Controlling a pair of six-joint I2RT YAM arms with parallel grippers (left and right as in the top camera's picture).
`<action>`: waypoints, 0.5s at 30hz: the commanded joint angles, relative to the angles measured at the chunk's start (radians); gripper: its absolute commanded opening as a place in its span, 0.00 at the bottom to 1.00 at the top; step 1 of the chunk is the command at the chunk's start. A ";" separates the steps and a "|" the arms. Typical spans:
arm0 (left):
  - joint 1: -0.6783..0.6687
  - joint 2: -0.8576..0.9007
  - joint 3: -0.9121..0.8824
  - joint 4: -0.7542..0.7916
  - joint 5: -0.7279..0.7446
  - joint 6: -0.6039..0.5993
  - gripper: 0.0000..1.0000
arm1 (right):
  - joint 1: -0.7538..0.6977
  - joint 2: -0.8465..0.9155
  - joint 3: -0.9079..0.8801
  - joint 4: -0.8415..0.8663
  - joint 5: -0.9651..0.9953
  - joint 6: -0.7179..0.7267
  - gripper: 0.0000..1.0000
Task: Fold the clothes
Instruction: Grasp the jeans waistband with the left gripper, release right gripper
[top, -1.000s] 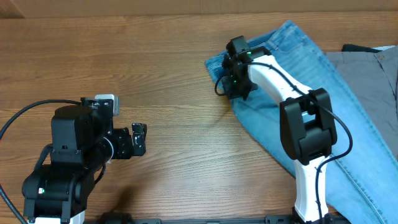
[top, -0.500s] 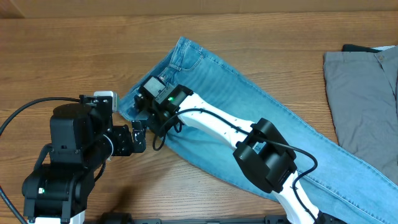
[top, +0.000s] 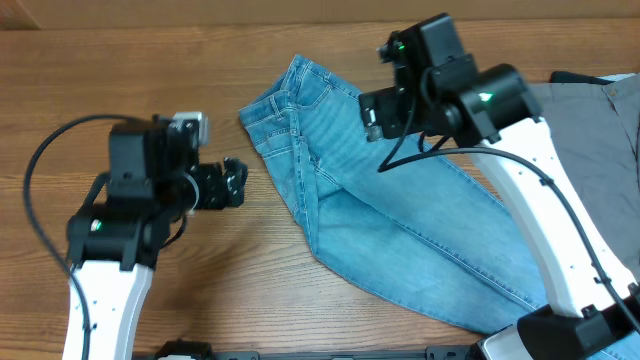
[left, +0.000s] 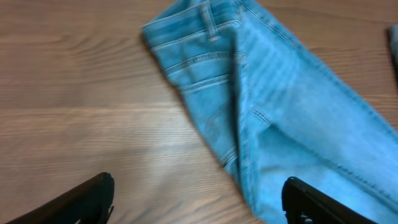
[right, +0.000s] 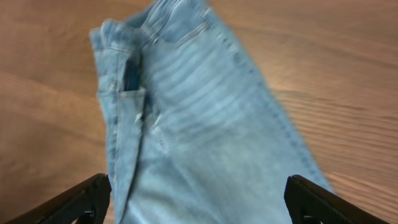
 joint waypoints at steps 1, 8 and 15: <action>-0.083 0.121 0.022 0.091 0.082 -0.010 0.87 | -0.085 -0.108 0.008 -0.034 0.066 0.045 0.97; -0.299 0.507 0.022 0.321 0.032 -0.364 0.84 | -0.274 -0.237 0.008 -0.196 0.049 0.045 1.00; -0.302 0.708 0.022 0.500 0.044 -0.504 0.74 | -0.294 -0.246 0.007 -0.211 0.000 0.044 0.95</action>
